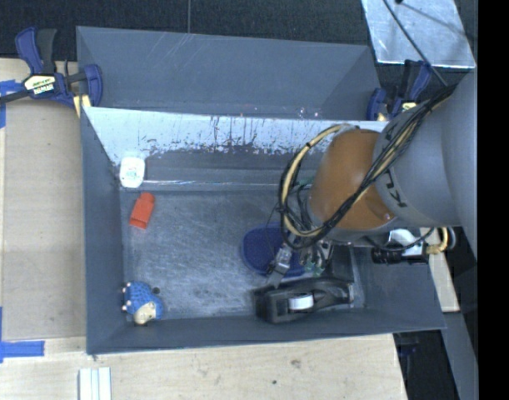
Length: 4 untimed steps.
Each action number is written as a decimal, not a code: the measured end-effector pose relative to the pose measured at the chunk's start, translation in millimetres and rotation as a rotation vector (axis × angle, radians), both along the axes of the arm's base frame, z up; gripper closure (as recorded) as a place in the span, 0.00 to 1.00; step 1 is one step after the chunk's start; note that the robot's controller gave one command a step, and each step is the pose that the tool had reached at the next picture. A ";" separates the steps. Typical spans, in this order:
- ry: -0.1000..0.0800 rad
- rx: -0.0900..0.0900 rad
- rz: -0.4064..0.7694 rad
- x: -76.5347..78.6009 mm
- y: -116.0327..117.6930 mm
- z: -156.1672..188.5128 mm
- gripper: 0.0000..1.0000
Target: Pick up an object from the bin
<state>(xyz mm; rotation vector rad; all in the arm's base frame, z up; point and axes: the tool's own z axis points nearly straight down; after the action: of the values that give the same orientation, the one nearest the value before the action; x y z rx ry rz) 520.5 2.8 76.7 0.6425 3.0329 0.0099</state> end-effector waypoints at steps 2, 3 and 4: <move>0.042 0.007 -0.246 56.0 17.3 23.4 0.00; 0.043 0.009 -0.218 53.6 11.6 -6.8 0.00; 0.039 0.015 -0.619 39.7 22.6 -5.7 0.00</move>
Offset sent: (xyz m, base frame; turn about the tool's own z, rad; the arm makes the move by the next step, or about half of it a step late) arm 0.0620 0.0151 0.0233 0.0989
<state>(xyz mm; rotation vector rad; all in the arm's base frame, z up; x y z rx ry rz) 560.2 25.4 70.9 1.5561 2.7282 -0.0001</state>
